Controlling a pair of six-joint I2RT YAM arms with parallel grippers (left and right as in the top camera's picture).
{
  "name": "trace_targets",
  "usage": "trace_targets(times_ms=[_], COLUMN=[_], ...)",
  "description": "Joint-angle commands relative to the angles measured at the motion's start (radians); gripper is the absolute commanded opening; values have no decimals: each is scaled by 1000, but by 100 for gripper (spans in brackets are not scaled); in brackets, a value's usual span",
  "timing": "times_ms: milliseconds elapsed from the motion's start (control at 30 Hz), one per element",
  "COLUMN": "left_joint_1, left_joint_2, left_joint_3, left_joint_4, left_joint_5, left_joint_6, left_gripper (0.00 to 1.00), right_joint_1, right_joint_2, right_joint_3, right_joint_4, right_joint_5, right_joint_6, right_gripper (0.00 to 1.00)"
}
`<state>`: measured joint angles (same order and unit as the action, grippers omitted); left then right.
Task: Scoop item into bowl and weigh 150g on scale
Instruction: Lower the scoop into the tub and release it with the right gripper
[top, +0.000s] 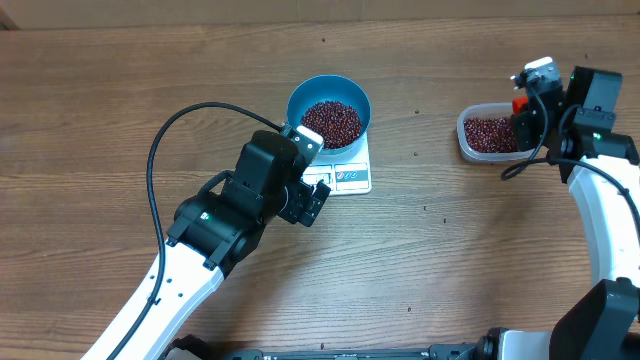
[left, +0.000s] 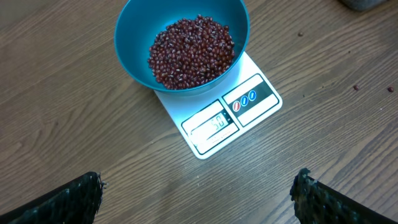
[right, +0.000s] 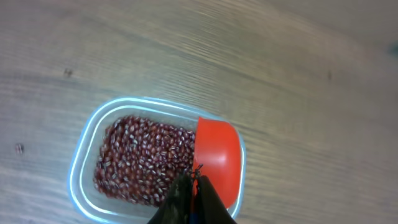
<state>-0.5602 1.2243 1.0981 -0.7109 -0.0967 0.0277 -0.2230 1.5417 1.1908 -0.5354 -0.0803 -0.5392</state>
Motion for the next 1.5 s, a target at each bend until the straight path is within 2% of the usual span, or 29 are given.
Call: trace_targets(times_ms=[0,100,167,500,567,600,833,933,967,1000,1300,1467], left_joint_1=[4,4,4,4,4,4,4,4,4,4,4,4], left_joint_2=[-9,-9,-9,-9,-9,-9,-9,-9,-9,-9,-9,-9], left_joint_3=[-3,-3,-3,-3,-3,-3,-3,-3,-3,-3,-3,-3], left_joint_4=[4,4,4,4,4,4,4,4,4,4,4,4], left_joint_5=[12,12,12,12,12,12,12,12,12,12,12,12], left_joint_6=[-13,-13,-13,-13,-13,-13,-13,-13,-13,-13,-13,-13], left_gripper=[99,99,100,100,100,100,100,100,100,100,99,100], right_joint_1=[-22,-40,-43,-41,-41,-41,-43,-43,-43,-43,-43,-43], right_joint_2=[-23,-13,4,119,139,145,154,151,147,142,62,-2], right_joint_3=[12,5,5,5,5,5,5,10,11,15,69,118], right_joint_4=[3,-24,-40,-9,-17,-21,-78,-109,-125,-141,-266,-340], right_joint_5=[18,6,-3,-122,-142,-147,-146,-146,-146,-146,-142,-54], right_joint_6=[399,690,804,978,1007,1007,974,902,875,848,638,567], right_gripper=[4,4,4,4,7,8,40,73,95,100,100,100])
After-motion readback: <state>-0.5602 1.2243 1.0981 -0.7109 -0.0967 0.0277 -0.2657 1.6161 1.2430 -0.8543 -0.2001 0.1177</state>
